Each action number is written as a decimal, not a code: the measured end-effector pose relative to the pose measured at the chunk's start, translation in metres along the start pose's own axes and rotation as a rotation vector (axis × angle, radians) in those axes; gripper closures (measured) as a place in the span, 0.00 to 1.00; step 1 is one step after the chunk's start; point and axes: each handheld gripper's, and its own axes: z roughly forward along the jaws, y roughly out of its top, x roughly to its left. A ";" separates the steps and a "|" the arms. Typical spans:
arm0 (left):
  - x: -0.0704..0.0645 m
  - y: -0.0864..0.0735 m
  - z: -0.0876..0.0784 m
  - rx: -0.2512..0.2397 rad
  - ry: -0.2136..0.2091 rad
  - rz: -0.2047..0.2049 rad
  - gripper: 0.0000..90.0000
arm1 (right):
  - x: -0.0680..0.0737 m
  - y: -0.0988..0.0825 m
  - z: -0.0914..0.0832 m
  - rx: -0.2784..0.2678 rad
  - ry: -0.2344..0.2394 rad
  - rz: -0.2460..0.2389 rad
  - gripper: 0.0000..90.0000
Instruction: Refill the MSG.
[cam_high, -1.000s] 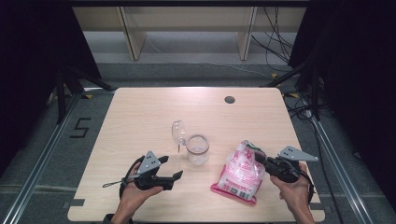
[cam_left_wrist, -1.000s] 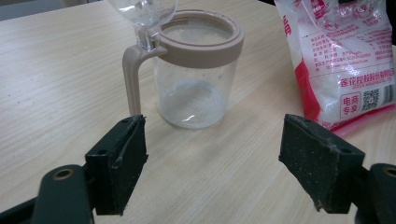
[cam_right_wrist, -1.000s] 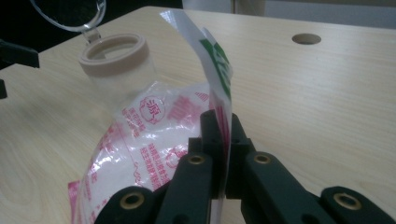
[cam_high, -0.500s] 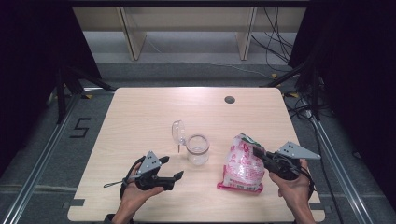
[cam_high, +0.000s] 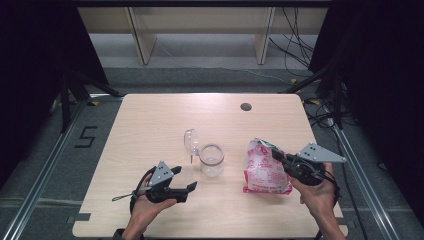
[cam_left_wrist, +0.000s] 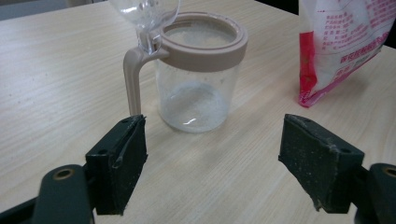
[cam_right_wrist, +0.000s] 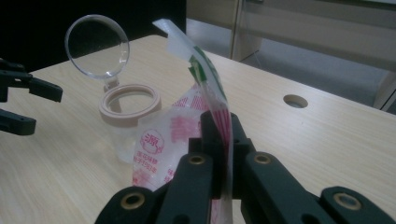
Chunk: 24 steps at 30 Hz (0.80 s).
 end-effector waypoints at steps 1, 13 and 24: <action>0.000 0.000 0.000 0.000 0.000 0.000 0.25 | 0.000 0.000 0.000 0.000 0.000 0.000 1.00; -0.022 -0.005 0.015 -0.001 0.006 0.011 0.26 | 0.003 0.030 0.002 0.012 0.011 -0.050 1.00; -0.060 0.007 0.051 0.010 -0.073 0.054 0.27 | 0.005 0.061 -0.005 -0.014 0.010 -0.060 1.00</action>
